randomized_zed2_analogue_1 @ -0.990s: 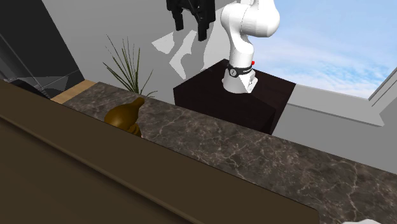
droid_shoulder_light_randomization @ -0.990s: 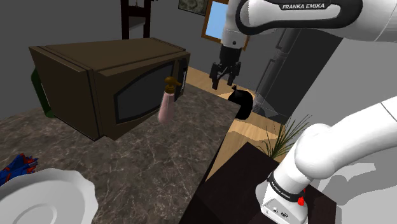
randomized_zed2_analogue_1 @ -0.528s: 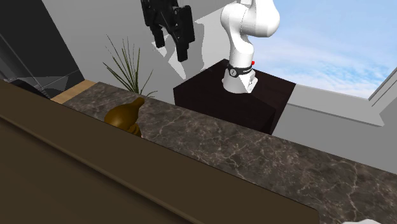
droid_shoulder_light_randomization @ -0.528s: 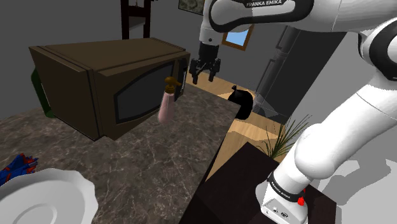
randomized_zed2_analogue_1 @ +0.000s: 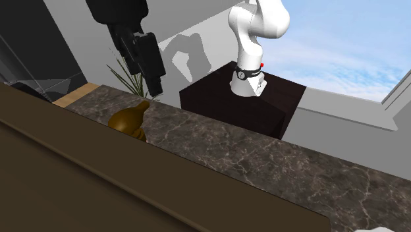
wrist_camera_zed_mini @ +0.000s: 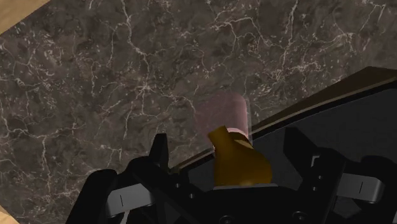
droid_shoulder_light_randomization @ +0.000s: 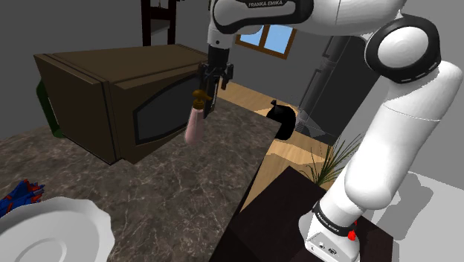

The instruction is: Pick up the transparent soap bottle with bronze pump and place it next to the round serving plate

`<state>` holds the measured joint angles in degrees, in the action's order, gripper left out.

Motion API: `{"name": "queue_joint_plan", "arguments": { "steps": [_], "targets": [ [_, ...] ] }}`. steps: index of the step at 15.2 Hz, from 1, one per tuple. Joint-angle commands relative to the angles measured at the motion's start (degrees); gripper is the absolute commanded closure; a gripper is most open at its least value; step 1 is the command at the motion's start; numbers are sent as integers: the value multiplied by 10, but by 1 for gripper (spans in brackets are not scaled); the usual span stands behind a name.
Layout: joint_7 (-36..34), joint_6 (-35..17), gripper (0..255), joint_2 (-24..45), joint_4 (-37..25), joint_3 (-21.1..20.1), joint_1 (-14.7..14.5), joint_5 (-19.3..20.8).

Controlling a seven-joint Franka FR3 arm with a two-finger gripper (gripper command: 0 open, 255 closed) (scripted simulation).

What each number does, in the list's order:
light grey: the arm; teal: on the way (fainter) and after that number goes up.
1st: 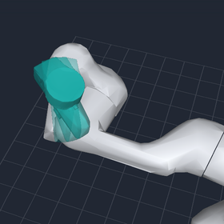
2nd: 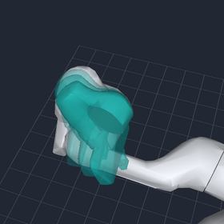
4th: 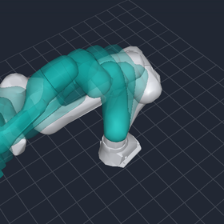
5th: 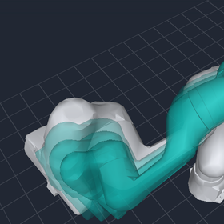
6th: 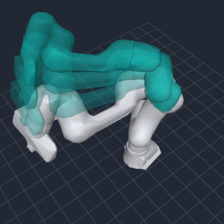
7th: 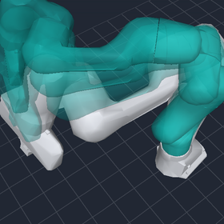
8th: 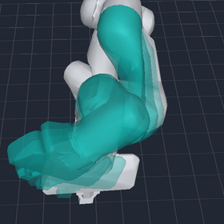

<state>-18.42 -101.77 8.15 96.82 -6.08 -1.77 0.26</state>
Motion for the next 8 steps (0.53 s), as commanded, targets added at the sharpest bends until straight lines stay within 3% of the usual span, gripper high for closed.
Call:
{"name": "queue_joint_plan", "arguments": {
  "steps": [1,4,8],
  "targets": [
    [-7,7,0,46,-55,-1,-2,3],
    [-17,28,0,123,-157,-1,-8,8],
    [-17,5,0,123,-133,0,-8,8]
  ]
}}
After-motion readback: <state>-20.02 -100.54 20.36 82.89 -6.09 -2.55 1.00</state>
